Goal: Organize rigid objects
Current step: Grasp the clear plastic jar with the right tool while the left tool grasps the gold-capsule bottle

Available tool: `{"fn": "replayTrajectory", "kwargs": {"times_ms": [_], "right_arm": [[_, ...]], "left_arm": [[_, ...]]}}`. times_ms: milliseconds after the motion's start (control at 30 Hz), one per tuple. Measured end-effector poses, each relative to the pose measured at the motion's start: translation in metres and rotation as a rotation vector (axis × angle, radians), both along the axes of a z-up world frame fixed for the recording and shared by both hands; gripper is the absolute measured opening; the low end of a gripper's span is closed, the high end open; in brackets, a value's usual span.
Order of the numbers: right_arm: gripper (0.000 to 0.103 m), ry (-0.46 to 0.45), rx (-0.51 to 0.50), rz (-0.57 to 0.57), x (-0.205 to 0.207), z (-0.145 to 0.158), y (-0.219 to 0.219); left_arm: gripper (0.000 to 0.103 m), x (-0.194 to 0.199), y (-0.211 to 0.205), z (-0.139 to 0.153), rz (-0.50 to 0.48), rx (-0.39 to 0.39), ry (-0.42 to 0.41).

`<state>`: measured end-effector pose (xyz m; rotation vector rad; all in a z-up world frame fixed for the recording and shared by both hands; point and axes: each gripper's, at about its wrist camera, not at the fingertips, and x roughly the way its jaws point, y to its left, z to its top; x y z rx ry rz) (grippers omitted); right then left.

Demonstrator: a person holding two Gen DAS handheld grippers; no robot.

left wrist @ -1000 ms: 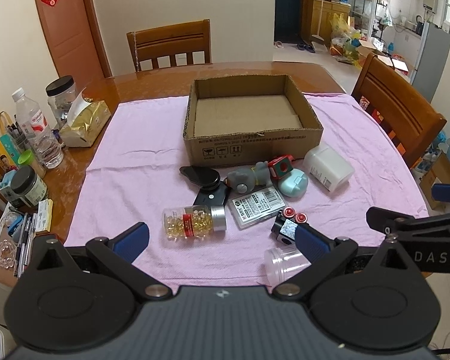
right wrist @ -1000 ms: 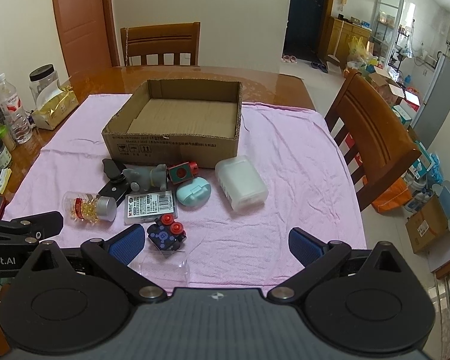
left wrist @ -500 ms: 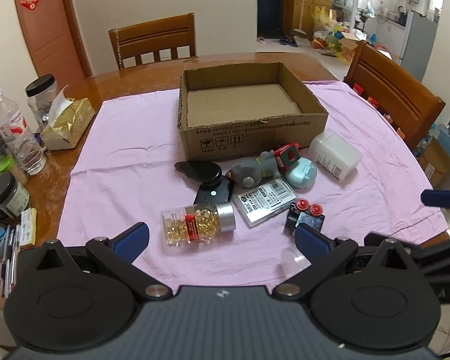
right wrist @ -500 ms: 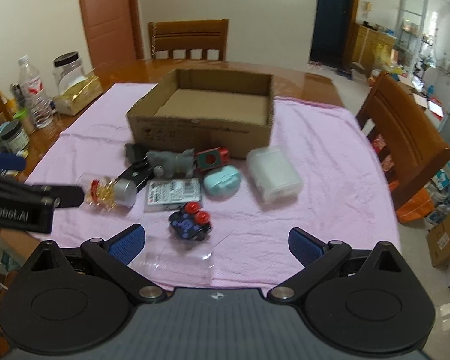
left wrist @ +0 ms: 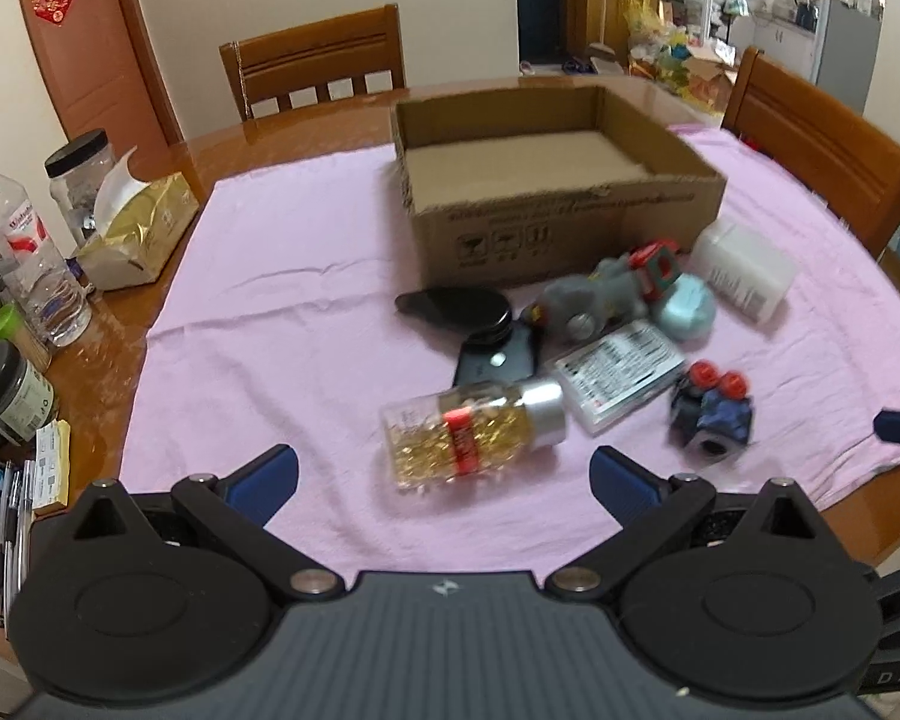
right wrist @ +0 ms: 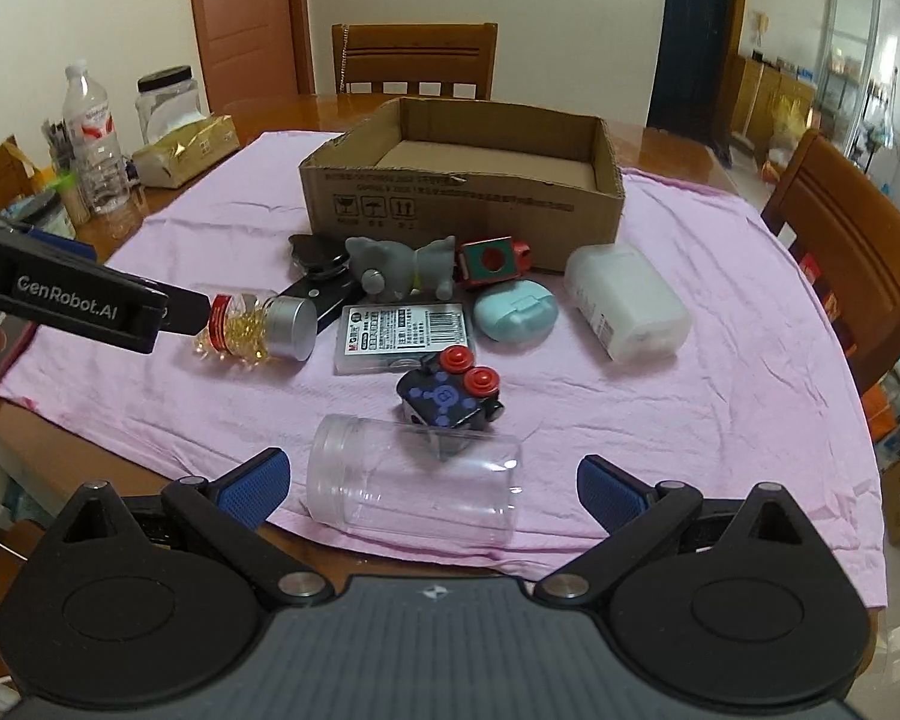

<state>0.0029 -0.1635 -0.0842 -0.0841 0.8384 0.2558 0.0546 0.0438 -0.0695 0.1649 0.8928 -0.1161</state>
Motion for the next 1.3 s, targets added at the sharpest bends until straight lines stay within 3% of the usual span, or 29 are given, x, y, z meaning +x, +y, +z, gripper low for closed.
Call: {"fn": "replayTrajectory", "kwargs": {"times_ms": [267, 533, 900, 1300], "right_arm": [[0.103, -0.022, -0.064, -0.076, 0.007, -0.026, 0.028], [0.103, 0.048, -0.101, -0.125, 0.011, -0.044, 0.024], [0.103, 0.081, -0.146, -0.128, 0.019, -0.047, 0.019], [0.103, 0.105, -0.109, -0.1, 0.027, -0.044, 0.023]], "left_arm": [[0.102, 0.015, 0.006, -0.023, -0.043, -0.002, 0.048], [0.102, 0.031, 0.007, -0.046, -0.058, -0.008, 0.093], [0.102, 0.059, -0.008, -0.056, -0.084, -0.07, 0.111], [0.102, 0.072, -0.019, -0.063, -0.108, -0.03, 0.095]]}}
